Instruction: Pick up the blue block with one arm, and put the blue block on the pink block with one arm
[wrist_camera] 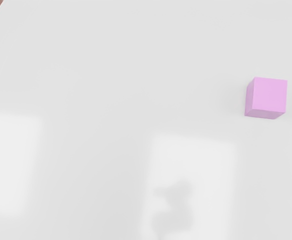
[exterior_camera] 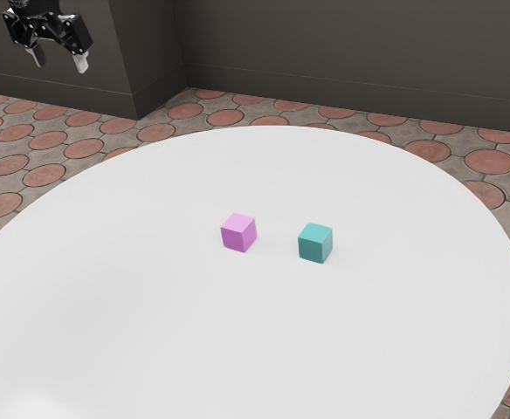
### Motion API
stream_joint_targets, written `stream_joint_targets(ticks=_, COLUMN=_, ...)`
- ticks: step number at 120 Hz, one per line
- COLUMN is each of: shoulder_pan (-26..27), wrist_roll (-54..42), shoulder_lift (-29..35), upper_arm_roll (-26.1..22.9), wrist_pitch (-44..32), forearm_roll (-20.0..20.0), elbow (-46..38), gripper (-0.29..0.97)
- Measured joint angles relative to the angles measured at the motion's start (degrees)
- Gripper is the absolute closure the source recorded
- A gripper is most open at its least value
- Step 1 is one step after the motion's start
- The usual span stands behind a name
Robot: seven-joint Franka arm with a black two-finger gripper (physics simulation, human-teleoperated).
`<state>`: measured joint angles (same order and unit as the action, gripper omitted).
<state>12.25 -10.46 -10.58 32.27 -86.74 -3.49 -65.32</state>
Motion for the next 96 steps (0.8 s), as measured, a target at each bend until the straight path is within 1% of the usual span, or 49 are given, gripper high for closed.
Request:
stream_joint_targets(ticks=17, shoulder_pan=-0.74, wrist_roll=-0.01, shoulder_lift=0.10, upper_arm_roll=0.04, wrist_pitch=0.05, forearm_roll=-1.05, elbow=0.10, gripper=0.02)
stream_joint_targets(ticks=23, shoulder_pan=-0.92, wrist_roll=0.09, shoulder_lift=-0.25, upper_arm_roll=-0.18, wrist_pitch=0.70, forearm_roll=-1.18, elbow=3.38, gripper=0.02)
stream_joint_targets(ticks=25, shoulder_pan=-0.58, wrist_roll=0.18, shoulder_lift=-0.10, upper_arm_roll=-0.27, wrist_pitch=1.07, forearm_roll=-0.77, elbow=5.88, gripper=0.02)
stream_joint_targets(ticks=31, shoulder_pan=6.46, wrist_roll=0.50, shoulder_lift=2.41, upper_arm_roll=-0.25, wrist_pitch=1.96, forearm_roll=2.16, elbow=13.43, gripper=0.02)
stream_joint_targets(ticks=35, shoulder_pan=10.99, wrist_roll=0.80, shoulder_lift=3.35, upper_arm_roll=-0.42, wrist_pitch=2.41, forearm_roll=3.56, elbow=15.80, gripper=0.02)
stream_joint_targets(ticks=39, shoulder_pan=14.25, wrist_roll=1.12, shoulder_lift=3.76, upper_arm_roll=-0.65, wrist_pitch=2.77, forearm_roll=4.62, elbow=17.01, gripper=0.02)
stream_joint_targets(ticks=45, shoulder_pan=17.04, wrist_roll=1.57, shoulder_lift=3.90, upper_arm_roll=-0.87, wrist_pitch=3.18, forearm_roll=5.74, elbow=17.68, gripper=0.02)
stream_joint_targets(ticks=56, shoulder_pan=18.90, wrist_roll=2.30, shoulder_lift=3.50, upper_arm_roll=-0.23, wrist_pitch=3.71, forearm_roll=6.69, elbow=17.30, gripper=0.02)
stream_joint_targets(ticks=64, shoulder_pan=19.13, wrist_roll=2.77, shoulder_lift=3.33, upper_arm_roll=0.10, wrist_pitch=4.00, forearm_roll=7.00, elbow=15.19, gripper=0.02)
stream_joint_targets(ticks=72, shoulder_pan=18.58, wrist_roll=3.18, shoulder_lift=3.48, upper_arm_roll=0.20, wrist_pitch=4.17, forearm_roll=6.45, elbow=10.69, gripper=0.02)
stream_joint_targets(ticks=79, shoulder_pan=18.57, wrist_roll=3.50, shoulder_lift=7.41, upper_arm_roll=0.90, wrist_pitch=2.59, forearm_roll=4.31, elbow=-0.27, gripper=0.02)
stream_joint_targets(ticks=86, shoulder_pan=18.18, wrist_roll=3.80, shoulder_lift=13.74, upper_arm_roll=1.11, wrist_pitch=0.39, forearm_roll=4.27, elbow=-12.55, gripper=0.02)
stream_joint_targets(ticks=91, shoulder_pan=16.83, wrist_roll=4.06, shoulder_lift=15.26, upper_arm_roll=1.53, wrist_pitch=-0.66, forearm_roll=4.33, elbow=-16.58, gripper=0.02)
stream_joint_targets(ticks=96, shoulder_pan=15.47, wrist_roll=4.32, shoulder_lift=13.64, upper_arm_roll=1.69, wrist_pitch=-2.22, forearm_roll=4.11, elbow=-18.49, gripper=0.02)
